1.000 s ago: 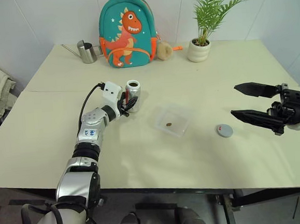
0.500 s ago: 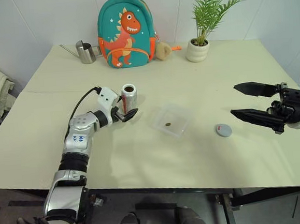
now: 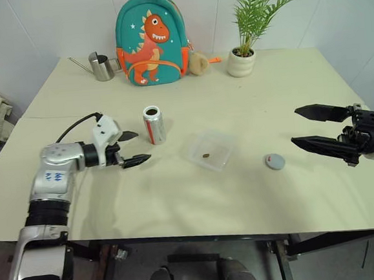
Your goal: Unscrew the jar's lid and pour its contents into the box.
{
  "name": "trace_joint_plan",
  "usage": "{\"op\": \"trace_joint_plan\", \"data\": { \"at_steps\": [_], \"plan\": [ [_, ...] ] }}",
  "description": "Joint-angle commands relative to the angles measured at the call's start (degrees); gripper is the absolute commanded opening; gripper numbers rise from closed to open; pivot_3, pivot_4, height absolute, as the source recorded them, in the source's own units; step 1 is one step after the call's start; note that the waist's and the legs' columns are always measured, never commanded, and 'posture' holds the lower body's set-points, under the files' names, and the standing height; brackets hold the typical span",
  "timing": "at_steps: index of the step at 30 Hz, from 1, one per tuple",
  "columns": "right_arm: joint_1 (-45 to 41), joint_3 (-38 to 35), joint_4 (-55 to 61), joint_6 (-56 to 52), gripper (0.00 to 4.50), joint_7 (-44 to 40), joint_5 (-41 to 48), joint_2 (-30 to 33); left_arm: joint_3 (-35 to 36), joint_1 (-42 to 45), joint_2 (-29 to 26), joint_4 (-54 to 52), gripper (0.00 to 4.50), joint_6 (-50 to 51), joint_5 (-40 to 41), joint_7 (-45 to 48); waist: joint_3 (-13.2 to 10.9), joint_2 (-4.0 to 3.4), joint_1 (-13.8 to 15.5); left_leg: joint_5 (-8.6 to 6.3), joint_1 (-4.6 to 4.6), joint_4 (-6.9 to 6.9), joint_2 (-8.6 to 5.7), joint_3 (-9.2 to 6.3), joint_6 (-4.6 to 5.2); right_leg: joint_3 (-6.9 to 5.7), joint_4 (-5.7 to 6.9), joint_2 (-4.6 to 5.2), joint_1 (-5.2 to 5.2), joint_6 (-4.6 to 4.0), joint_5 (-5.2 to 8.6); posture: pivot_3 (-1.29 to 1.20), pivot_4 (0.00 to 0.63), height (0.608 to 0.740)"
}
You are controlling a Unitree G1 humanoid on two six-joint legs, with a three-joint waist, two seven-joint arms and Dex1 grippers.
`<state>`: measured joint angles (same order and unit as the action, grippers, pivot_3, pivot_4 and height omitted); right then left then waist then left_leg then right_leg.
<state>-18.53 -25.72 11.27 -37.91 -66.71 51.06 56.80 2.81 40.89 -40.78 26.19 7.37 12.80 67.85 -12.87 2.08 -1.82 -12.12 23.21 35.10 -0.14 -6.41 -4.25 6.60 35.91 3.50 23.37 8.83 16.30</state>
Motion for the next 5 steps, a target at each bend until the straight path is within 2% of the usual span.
{"op": "trace_joint_plan", "data": {
  "at_steps": [1,5],
  "plan": [
    [1.6,-5.1,2.7,-0.6,4.5,0.0,1.7,1.6,4.6,1.1,-2.5,5.2,4.45,-7.5,4.0,6.9,0.0,0.0,0.1,0.0,0.0,-0.01,0.0,0.0,0.0,0.0,0.0,0.0,0.0,-0.01,0.0,0.0,0.15,0.74],
    [3.9,-7.5,3.7,-0.7,4.5,0.3,1.5,1.7,7.3,4.6,-5.0,16.6,4.45,-14.3,5.1,12.4,0.0,0.0,0.1,0.0,0.01,-0.02,0.0,0.0,0.0,-0.02,-0.04,0.01,0.0,-0.03,0.02,0.0,0.15,0.74]
  ]
}}
